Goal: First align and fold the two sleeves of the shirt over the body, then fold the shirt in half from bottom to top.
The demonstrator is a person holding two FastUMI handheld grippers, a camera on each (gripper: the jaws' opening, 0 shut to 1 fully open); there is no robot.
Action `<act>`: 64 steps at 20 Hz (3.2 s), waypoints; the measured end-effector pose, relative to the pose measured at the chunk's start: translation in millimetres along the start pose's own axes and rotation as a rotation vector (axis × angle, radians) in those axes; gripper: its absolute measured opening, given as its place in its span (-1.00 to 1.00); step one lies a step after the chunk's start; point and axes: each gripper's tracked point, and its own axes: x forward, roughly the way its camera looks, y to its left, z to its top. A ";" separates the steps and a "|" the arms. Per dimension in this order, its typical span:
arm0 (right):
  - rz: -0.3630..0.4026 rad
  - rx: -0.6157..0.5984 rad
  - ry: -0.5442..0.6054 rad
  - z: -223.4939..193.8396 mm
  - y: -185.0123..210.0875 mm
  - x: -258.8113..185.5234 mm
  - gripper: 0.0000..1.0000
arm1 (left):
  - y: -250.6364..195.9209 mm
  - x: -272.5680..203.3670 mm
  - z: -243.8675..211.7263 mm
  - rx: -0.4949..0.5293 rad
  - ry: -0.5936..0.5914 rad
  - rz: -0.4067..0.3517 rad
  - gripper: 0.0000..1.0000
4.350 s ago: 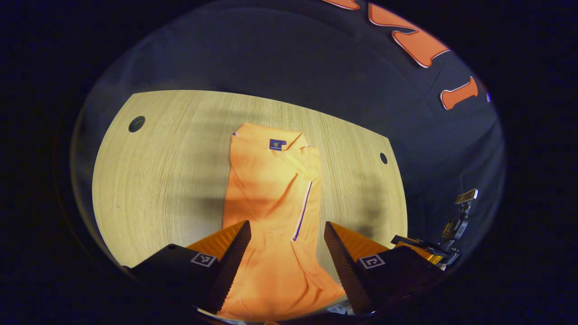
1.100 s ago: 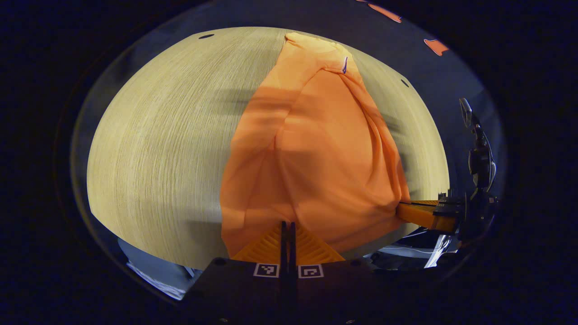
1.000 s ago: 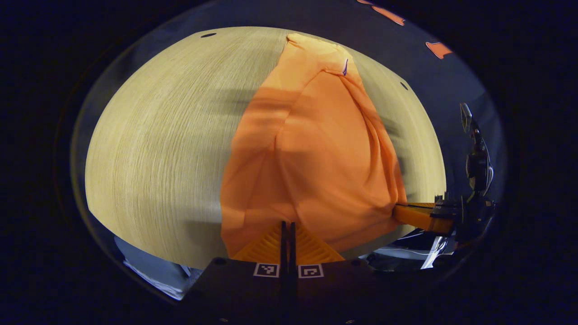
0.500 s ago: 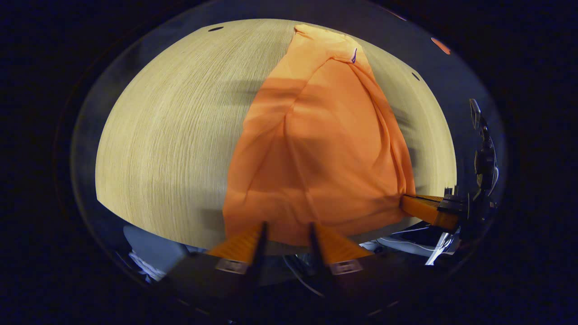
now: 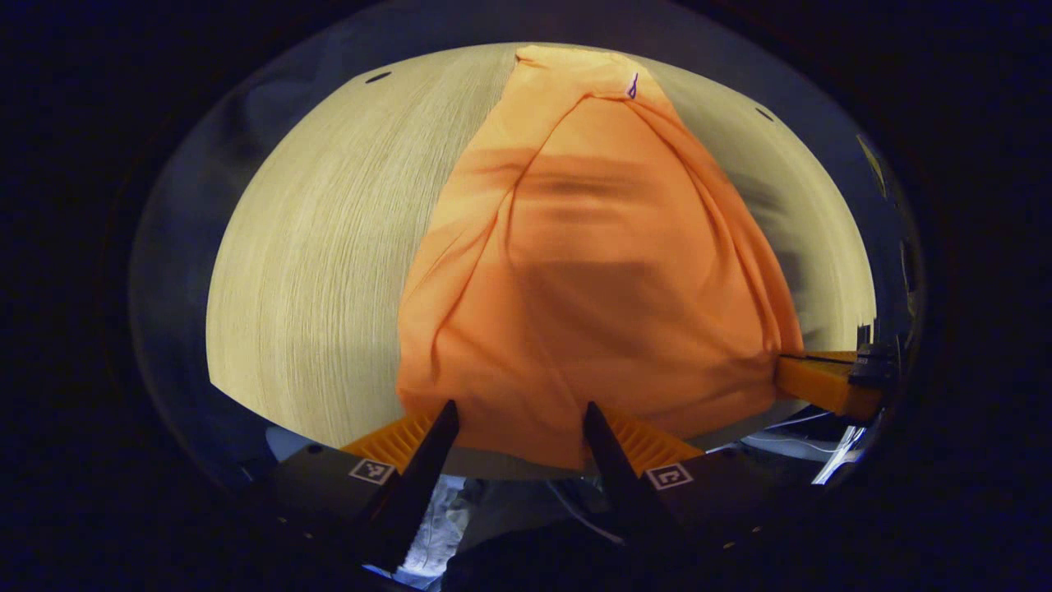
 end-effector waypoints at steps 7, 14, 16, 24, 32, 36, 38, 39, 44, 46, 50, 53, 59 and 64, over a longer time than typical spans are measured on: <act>0.007 -0.022 -0.012 2.9 1.9 -1.4 -0.88 | 2.0 6.2 16.1 -0.011 -0.024 -0.073 -0.97; 0.009 -0.015 -0.028 15.2 3.8 -4.6 -0.89 | 22.7 6.7 24.7 -0.045 0.012 -0.158 -0.99; 0.015 -0.004 -0.047 26.2 6.5 -10.9 -0.89 | 29.6 -2.4 37.1 -0.052 -0.012 -0.188 -0.99; 0.040 0.024 -0.217 110.5 17.7 -56.7 -0.91 | 47.9 -52.3 121.8 -0.040 -0.184 -0.262 -0.99; 0.015 0.008 -0.392 218.3 8.0 -99.6 -0.91 | 53.4 -83.3 237.4 -0.009 -0.372 -0.299 -0.99; -0.014 -0.017 -0.489 289.3 1.3 -117.2 -0.92 | 48.7 -97.4 307.6 0.014 -0.460 -0.319 -0.99; -0.026 -0.013 -0.531 326.2 -2.6 -122.5 -0.91 | 52.0 -102.6 348.7 0.020 -0.500 -0.316 -0.99; -0.029 -0.013 -0.553 346.4 -4.3 -124.2 -0.91 | 57.8 -104.2 364.2 0.018 -0.516 -0.319 -0.99; -0.070 -0.016 -0.628 441.0 -18.6 -124.1 -0.92 | 59.5 -83.7 449.7 0.015 -0.548 -0.312 -0.99; -0.076 -0.007 -0.617 468.7 -22.1 -103.2 -0.93 | 59.1 -58.2 484.1 0.000 -0.534 -0.316 -0.99; -0.116 0.006 -0.566 488.0 -33.5 -57.1 -0.93 | 76.1 12.4 520.2 -0.003 -0.431 -0.258 -0.48; -0.127 0.021 -0.562 490.5 -34.2 -50.4 -0.92 | 103.1 32.3 511.2 -0.014 -0.382 -0.187 1.00; -0.099 0.031 -0.565 480.3 -23.0 -63.5 -0.88 | 112.0 -2.7 500.1 -0.087 -0.447 -0.246 0.98; -0.089 0.006 -0.596 462.8 -10.5 -90.4 -0.32 | 119.7 -84.8 501.6 -0.108 -0.633 -0.245 0.98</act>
